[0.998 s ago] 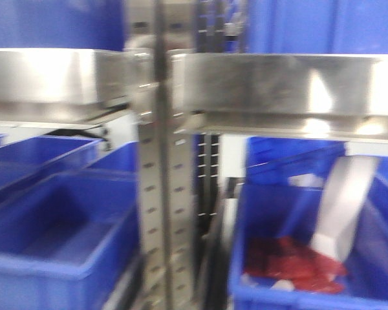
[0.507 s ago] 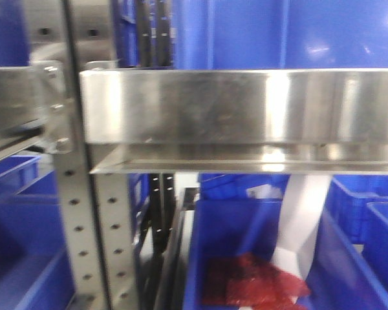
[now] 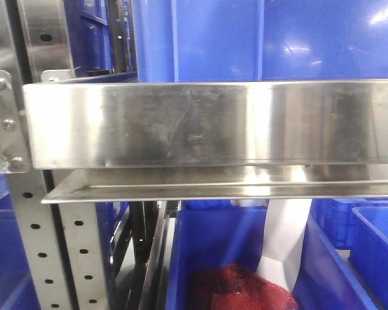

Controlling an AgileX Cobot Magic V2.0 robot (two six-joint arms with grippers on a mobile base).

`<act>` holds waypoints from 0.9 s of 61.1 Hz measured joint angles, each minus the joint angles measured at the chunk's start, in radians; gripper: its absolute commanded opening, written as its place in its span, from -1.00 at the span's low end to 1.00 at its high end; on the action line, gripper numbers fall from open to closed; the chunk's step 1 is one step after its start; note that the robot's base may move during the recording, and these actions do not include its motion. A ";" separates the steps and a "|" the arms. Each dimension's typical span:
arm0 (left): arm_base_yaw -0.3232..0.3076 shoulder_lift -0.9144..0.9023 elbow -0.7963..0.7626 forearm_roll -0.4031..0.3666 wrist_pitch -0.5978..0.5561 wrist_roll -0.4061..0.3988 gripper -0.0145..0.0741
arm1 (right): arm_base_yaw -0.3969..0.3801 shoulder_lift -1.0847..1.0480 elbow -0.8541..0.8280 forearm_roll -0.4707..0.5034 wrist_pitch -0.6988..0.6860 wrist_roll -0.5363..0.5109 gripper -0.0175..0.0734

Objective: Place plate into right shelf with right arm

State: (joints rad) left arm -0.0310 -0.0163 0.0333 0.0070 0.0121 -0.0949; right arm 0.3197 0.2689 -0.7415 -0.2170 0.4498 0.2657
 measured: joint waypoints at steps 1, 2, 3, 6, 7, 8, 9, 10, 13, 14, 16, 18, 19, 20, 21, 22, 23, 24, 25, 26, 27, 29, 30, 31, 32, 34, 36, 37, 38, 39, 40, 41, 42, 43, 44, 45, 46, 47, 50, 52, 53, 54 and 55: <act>0.000 0.000 0.000 0.000 0.000 0.000 -0.78 | 0.000 0.000 0.000 0.000 0.000 0.000 -0.51; 0.000 0.000 0.000 0.000 0.000 0.000 -0.78 | 0.000 0.000 0.000 0.000 0.000 0.000 -0.51; 0.000 0.000 0.000 0.000 0.000 0.000 -0.78 | 0.000 0.000 0.000 0.000 0.000 0.000 -0.51; 0.000 0.000 0.000 0.000 0.000 0.000 -0.78 | 0.000 0.000 0.000 0.000 0.000 0.000 -0.51; 0.000 0.000 0.000 0.000 0.000 0.000 -0.78 | 0.000 0.000 0.000 0.000 0.000 0.000 -0.51; 0.000 0.000 0.000 0.000 0.000 0.000 -0.78 | 0.000 0.000 0.000 0.000 0.000 0.000 -0.51; 0.000 0.000 0.000 0.000 0.000 0.000 -0.78 | 0.000 0.000 0.000 0.000 0.000 0.000 -0.51; 0.000 0.000 0.000 0.000 0.000 0.000 -0.78 | 0.000 0.000 0.000 0.000 0.000 0.000 -0.51; 0.000 0.000 0.000 0.000 0.000 0.000 -0.78 | 0.000 0.000 0.000 0.000 0.000 0.000 -0.51; 0.000 0.000 0.000 0.000 0.000 0.000 -0.78 | 0.000 0.000 0.000 0.000 0.000 0.000 -0.51; 0.000 0.000 0.000 0.000 0.000 0.000 -0.78 | 0.000 0.000 0.000 0.000 0.000 0.000 -0.51; 0.000 0.000 0.000 0.000 0.000 0.000 -0.78 | 0.000 0.000 0.000 0.000 0.000 0.000 -0.51; 0.000 0.000 0.000 0.000 0.000 0.000 -0.78 | 0.000 0.000 0.000 0.000 0.000 0.000 -0.51; 0.000 0.000 0.000 0.000 0.000 0.000 -0.78 | 0.000 0.000 0.000 0.000 0.000 0.000 -0.51; 0.000 0.000 0.000 0.000 0.000 0.000 -0.78 | 0.000 0.000 0.000 0.000 -0.002 0.000 -0.51; 0.000 0.000 0.000 0.000 0.000 0.000 -0.78 | 0.000 0.000 0.000 0.000 -0.006 0.000 -0.51; 0.000 0.000 0.000 0.000 0.000 0.000 -0.78 | 0.000 0.000 0.000 0.000 -0.008 0.000 -0.51; 0.000 0.000 0.000 0.000 0.000 0.000 -0.78 | 0.000 0.000 0.000 0.000 -0.016 0.000 -0.51; 0.000 0.000 0.000 0.000 0.000 0.000 -0.78 | 0.000 0.000 0.000 0.000 -0.020 0.000 -0.51; 0.000 0.000 0.000 0.000 0.000 0.000 -0.78 | 0.000 0.000 0.000 0.000 -0.026 0.000 -0.51; 0.000 0.000 0.000 0.000 0.000 0.000 -0.78 | 0.000 0.000 0.000 0.000 -0.031 0.000 -0.51; 0.000 0.000 0.000 0.000 0.000 0.000 -0.78 | 0.000 0.003 -0.009 0.000 -0.042 0.000 -0.50; 0.000 0.000 0.000 0.000 0.000 0.000 -0.78 | 0.000 0.005 -0.014 0.000 -0.046 0.000 -0.50; 0.000 0.000 0.000 0.000 0.000 0.000 -0.78 | 0.000 0.012 -0.024 0.000 -0.052 0.000 -0.50; 0.000 0.000 0.000 0.000 0.000 0.000 -0.78 | 0.000 0.017 -0.033 0.000 -0.055 0.000 -0.49; 0.000 0.000 0.000 0.000 0.000 0.000 -0.78 | 0.000 0.030 -0.055 0.000 -0.059 0.000 -0.49; 0.000 0.000 0.000 0.000 0.000 0.000 -0.78 | 0.000 0.053 -0.091 0.000 -0.061 0.000 -0.49; 0.000 0.000 0.000 0.000 0.000 0.000 -0.78 | 0.000 0.064 -0.107 0.000 -0.061 0.000 -0.49; 0.000 0.000 0.000 0.000 0.000 0.000 -0.78 | 0.000 0.076 -0.124 0.000 -0.061 0.000 -0.49; 0.000 0.000 0.000 0.000 0.000 0.000 -0.78 | 0.000 0.090 -0.142 0.000 -0.061 0.000 -0.49; 0.000 0.000 0.000 0.000 0.000 0.000 -0.78 | 0.000 0.111 -0.170 0.000 -0.061 0.000 -0.49; 0.000 0.000 0.000 0.000 0.000 0.000 -0.78 | 0.000 0.134 -0.200 0.000 -0.061 0.000 -0.49; 0.000 0.000 0.000 0.000 0.000 0.000 -0.78 | 0.000 0.160 -0.231 0.000 -0.056 0.000 -0.49; 0.000 0.000 0.000 0.000 0.000 0.000 -0.78 | 0.000 0.178 -0.252 0.000 -0.054 0.000 -0.49; 0.000 0.000 0.000 0.000 0.000 0.000 -0.78 | 0.000 0.196 -0.273 0.000 -0.050 0.000 -0.49; 0.000 0.000 0.000 0.000 0.000 0.000 -0.78 | 0.000 0.215 -0.294 0.000 -0.046 0.000 -0.49; 0.000 0.000 0.000 0.000 0.000 0.000 -0.78 | 0.000 0.243 -0.325 0.000 -0.038 0.000 -0.49; 0.000 0.000 0.000 0.000 0.000 0.000 -0.78 | 0.000 0.263 -0.346 0.000 -0.032 0.000 -0.49; 0.000 0.000 0.000 0.000 0.000 0.000 -0.78 | 0.000 0.324 -0.406 0.000 -0.011 0.000 -0.49; 0.000 0.000 0.000 0.000 0.000 0.000 -0.78 | 0.000 0.365 -0.445 0.000 0.002 0.000 -0.49; 0.000 0.000 0.000 0.000 0.000 0.000 -0.78 | 0.000 0.397 -0.473 0.000 0.014 0.000 -0.49; 0.000 0.000 0.000 0.000 0.000 0.000 -0.78 | 0.000 0.418 -0.491 0.000 0.022 0.000 -0.49; 0.000 0.000 0.000 0.000 0.000 0.000 -0.78 | 0.000 0.439 -0.509 0.000 0.030 0.000 -0.49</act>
State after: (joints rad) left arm -0.0310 -0.0163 0.0333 0.0070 0.0121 -0.0949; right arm 0.3197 0.7081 -1.2508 -0.2170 0.4800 0.2657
